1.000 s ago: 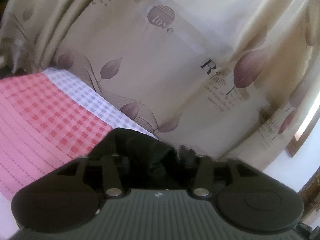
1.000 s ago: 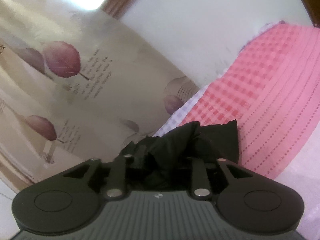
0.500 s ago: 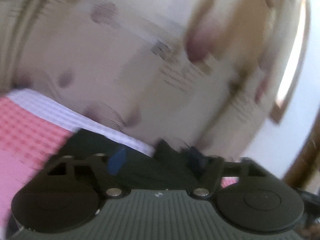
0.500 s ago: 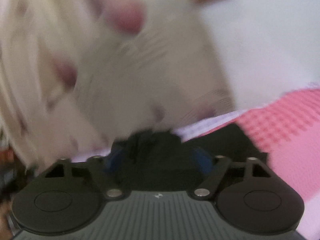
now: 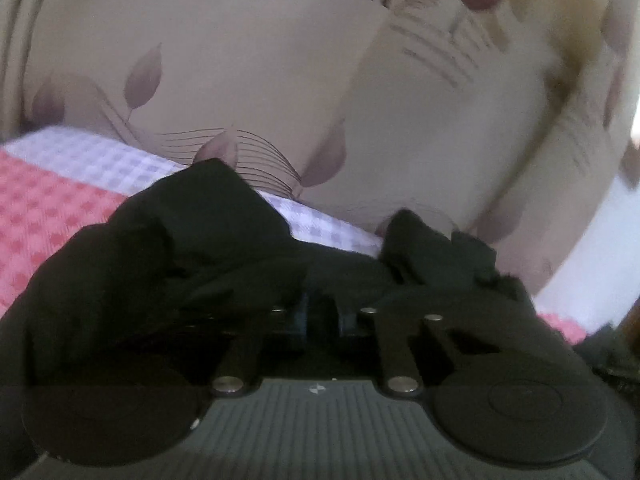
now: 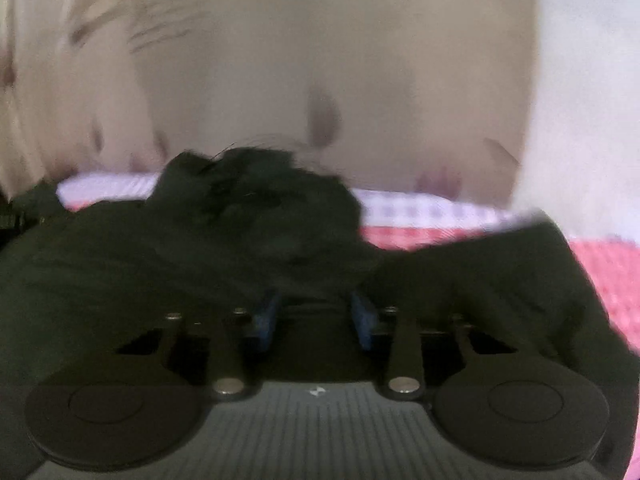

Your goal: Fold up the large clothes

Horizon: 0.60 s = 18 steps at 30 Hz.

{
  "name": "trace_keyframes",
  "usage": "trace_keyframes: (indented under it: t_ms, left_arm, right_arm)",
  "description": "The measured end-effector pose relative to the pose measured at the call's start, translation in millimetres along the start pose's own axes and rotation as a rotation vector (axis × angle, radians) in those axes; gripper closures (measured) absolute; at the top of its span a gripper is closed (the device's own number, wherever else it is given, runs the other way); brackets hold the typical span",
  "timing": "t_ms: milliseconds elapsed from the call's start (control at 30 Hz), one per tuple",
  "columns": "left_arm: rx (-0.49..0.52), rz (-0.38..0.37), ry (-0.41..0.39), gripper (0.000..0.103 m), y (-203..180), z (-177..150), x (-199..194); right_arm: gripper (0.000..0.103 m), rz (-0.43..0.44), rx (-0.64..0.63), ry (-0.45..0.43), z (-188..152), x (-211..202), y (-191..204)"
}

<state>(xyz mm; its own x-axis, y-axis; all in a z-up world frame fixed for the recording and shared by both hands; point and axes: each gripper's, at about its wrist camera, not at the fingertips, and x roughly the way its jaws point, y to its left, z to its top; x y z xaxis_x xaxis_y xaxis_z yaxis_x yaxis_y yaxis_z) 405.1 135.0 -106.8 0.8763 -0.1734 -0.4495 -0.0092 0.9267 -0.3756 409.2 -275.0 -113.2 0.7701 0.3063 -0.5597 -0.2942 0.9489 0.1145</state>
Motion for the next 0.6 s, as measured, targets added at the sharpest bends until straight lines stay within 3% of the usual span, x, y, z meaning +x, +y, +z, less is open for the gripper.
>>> trace_keyframes:
  t_ms: [33, 133, 200, 300, 600]
  left_arm:
    - [-0.014, 0.014, -0.001, 0.092, 4, -1, 3]
    - [-0.038, 0.005, 0.016, 0.092, 9, -2, 10]
    - [-0.066, -0.012, 0.02, 0.092, 16, -3, 10]
    - [-0.129, -0.028, 0.02, 0.092, 30, -3, 9]
    - [-0.165, 0.024, 0.044, 0.092, 49, 3, 4]
  right_arm:
    - [0.074, 0.005, 0.014, -0.003, -1, 3, -5]
    - [0.078, 0.001, 0.059, -0.021, -8, 7, -19]
    - [0.09, 0.011, 0.13, -0.026, -12, 7, -34]
    - [0.1, 0.036, 0.249, -0.036, -19, 4, -61]
    - [0.103, 0.052, 0.43, -0.03, -32, -7, -103]
